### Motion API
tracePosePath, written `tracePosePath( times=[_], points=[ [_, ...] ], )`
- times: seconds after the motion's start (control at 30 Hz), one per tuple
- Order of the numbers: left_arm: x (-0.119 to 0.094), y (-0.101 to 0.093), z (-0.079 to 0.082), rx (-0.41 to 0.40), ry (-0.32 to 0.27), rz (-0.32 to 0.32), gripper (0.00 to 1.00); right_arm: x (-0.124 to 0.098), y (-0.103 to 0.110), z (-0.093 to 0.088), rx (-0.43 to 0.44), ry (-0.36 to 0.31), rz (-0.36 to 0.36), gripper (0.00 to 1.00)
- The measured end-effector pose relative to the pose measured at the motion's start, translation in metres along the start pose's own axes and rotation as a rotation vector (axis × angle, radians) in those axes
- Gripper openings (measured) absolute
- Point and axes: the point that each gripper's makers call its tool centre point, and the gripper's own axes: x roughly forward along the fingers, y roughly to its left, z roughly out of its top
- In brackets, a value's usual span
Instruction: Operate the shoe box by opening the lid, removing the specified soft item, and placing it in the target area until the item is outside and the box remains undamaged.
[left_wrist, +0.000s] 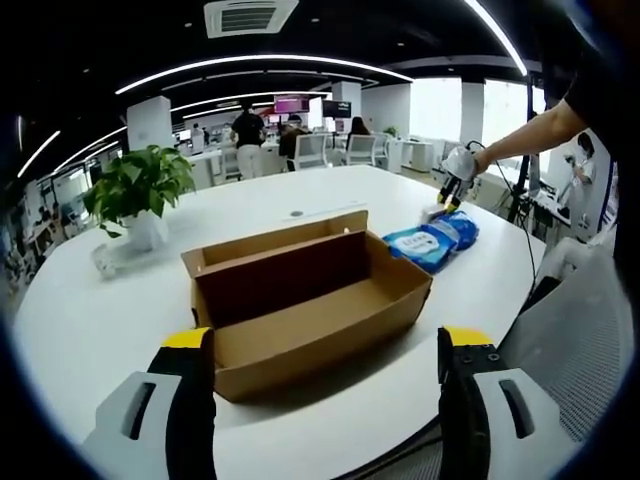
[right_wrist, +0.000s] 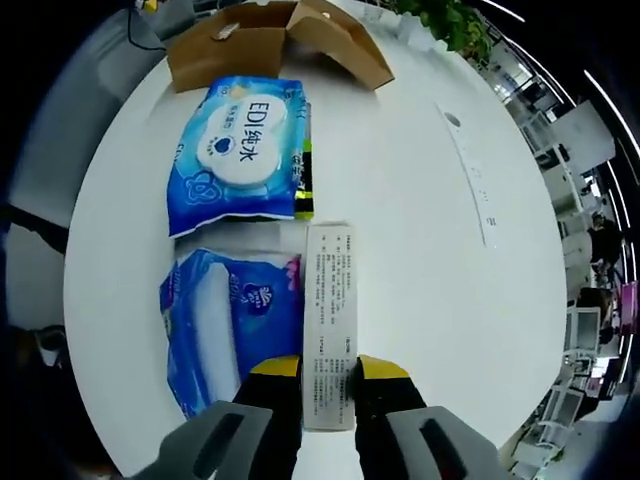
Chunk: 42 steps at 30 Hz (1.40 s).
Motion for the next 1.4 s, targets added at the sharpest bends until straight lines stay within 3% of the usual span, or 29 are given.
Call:
tracePosePath(
  times=[0.63,1.4],
  points=[
    [0.000,0.002,0.000,-0.002,0.002,0.011,0.95,0.007,-0.009,-0.009,-0.029,0.029,0.001,0.16],
    [0.000,0.005,-0.004,0.003,0.008,0.014,0.95,0.006,-0.019,-0.006,-0.046,0.033,-0.023,0.18]
  ],
)
